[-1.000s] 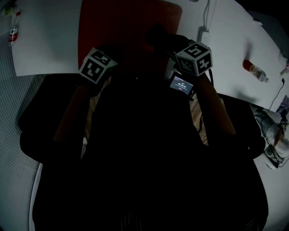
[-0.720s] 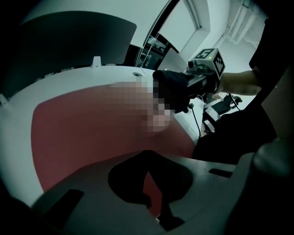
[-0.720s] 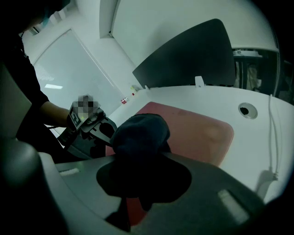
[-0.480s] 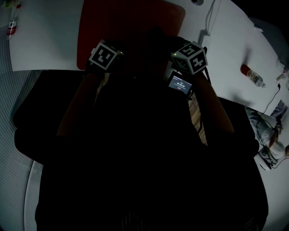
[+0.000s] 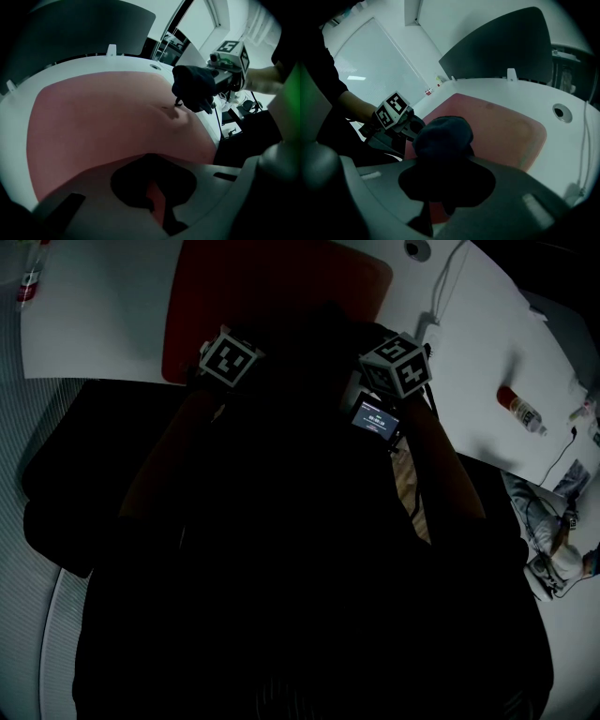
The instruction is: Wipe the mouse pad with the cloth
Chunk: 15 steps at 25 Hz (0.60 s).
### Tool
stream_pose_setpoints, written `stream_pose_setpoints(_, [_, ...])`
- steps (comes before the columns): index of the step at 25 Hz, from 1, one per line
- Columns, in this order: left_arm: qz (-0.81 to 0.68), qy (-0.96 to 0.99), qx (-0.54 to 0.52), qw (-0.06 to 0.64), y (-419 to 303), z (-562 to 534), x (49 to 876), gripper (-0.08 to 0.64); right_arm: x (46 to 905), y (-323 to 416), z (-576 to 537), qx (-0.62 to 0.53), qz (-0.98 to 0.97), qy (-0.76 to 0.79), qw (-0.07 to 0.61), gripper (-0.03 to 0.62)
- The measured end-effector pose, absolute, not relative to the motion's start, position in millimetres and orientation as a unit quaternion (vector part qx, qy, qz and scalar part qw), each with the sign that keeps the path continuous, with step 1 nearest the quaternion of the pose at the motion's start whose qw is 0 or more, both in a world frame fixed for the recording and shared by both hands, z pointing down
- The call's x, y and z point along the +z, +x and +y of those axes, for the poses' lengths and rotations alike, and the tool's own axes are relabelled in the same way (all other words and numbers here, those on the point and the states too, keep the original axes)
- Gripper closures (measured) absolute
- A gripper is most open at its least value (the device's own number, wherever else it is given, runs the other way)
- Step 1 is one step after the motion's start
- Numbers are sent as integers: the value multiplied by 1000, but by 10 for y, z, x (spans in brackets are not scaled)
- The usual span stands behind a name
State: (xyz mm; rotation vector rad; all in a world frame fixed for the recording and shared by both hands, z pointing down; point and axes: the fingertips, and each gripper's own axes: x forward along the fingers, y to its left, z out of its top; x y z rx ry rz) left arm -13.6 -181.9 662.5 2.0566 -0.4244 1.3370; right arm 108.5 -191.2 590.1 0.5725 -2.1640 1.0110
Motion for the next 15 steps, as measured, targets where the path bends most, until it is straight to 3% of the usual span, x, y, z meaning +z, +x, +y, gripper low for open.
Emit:
stream_pose_setpoints(9, [-155,784,506,324,-115,-1830,6618,554,6099,1411,-2512,338,-830,254,363,514])
stream_pose_setpoints(15, [-152,783,505,328,-126,-1836,6608,554,6285,1510,-2848,238,-818,242,464,514])
